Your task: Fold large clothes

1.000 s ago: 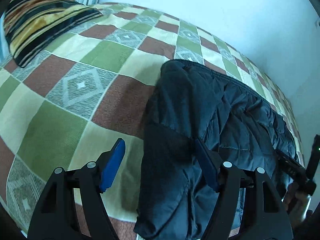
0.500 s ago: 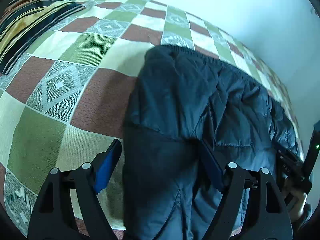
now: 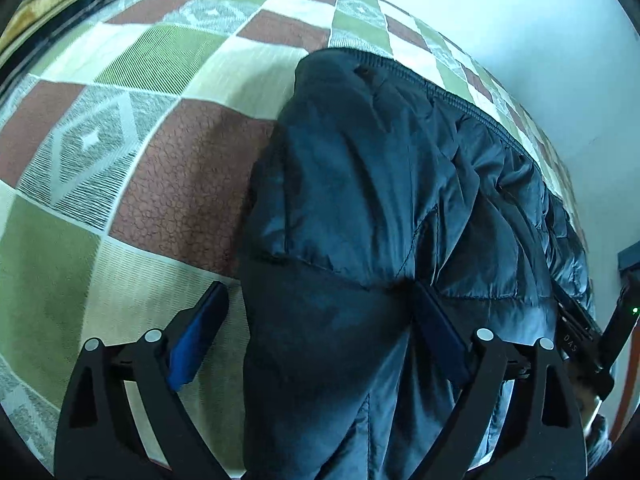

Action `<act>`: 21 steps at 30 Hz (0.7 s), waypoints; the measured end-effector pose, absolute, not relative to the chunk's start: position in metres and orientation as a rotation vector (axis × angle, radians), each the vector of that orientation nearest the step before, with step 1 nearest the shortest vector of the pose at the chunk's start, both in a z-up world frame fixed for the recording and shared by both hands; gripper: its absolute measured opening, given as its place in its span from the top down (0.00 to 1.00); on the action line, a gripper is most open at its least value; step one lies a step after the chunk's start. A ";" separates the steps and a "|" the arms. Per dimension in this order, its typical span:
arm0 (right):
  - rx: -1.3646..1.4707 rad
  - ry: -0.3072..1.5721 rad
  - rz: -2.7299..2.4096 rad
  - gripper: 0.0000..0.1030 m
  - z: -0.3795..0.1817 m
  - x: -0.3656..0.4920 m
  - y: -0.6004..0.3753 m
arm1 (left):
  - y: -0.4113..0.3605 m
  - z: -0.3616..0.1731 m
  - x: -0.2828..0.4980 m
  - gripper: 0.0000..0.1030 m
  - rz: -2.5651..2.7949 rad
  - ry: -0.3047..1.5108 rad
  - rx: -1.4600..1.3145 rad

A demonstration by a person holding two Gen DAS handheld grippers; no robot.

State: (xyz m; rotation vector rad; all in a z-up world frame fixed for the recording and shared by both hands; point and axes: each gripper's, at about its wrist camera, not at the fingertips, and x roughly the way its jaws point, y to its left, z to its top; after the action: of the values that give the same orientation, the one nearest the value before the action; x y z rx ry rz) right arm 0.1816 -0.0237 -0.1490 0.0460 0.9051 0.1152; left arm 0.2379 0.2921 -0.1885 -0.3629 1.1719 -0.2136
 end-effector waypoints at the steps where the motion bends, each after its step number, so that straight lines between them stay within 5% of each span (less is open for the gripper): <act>1: 0.044 0.903 0.115 0.53 -0.149 0.181 -0.024 | 0.292 -0.189 0.239 0.10 -0.221 1.177 -0.367; 10: 0.037 0.891 0.102 0.53 -0.149 0.180 -0.021 | 0.286 -0.196 0.250 0.10 -0.354 1.192 -0.454; 21: 0.031 0.882 0.092 0.53 -0.150 0.180 -0.019 | 0.279 -0.192 0.253 0.68 -0.435 1.180 -0.516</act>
State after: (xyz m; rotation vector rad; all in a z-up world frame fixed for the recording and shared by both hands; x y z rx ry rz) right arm 0.1799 -0.0185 -0.1499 0.0307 0.8820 0.0924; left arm 0.2529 0.2788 -0.1916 -0.5159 1.1800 -0.4346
